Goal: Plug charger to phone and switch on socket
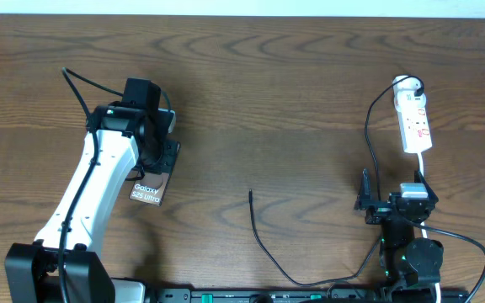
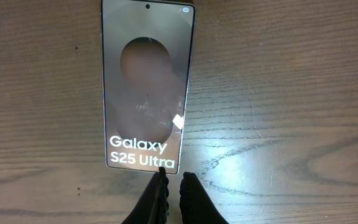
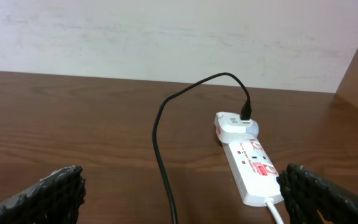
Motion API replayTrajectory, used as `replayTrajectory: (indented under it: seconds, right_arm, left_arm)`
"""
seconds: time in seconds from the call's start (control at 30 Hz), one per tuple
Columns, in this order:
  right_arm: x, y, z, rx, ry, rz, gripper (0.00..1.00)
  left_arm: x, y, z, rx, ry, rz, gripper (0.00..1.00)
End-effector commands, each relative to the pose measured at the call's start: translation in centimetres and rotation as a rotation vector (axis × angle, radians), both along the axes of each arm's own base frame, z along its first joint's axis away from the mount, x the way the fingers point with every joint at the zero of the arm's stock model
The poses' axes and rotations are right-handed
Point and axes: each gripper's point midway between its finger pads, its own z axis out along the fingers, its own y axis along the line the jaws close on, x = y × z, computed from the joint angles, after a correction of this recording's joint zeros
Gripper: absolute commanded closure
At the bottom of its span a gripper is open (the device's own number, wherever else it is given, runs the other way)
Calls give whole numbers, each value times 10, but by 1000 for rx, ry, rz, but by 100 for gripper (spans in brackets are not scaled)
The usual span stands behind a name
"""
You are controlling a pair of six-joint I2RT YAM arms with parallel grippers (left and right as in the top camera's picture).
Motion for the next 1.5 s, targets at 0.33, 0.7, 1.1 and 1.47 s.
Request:
replayTrajectory:
  seconds: [0.33,0.7,1.1,1.47]
  right_arm:
    - [0,-1,-1,-3,3,-9,1]
    - [0,-1,-1,-3,3,-9,1]
    - [0,-1,-1,-3,3,-9,1]
    - [0,-1,-1,-3,3,-9,1]
  left_arm:
    - [13,6,2,40,-36,-2,0]
    - [17,14,-40,97,80,-11,0]
    - [18,27,-67,96,152,-34,1]
    - [20,27,-68,-27,144,-28,1]
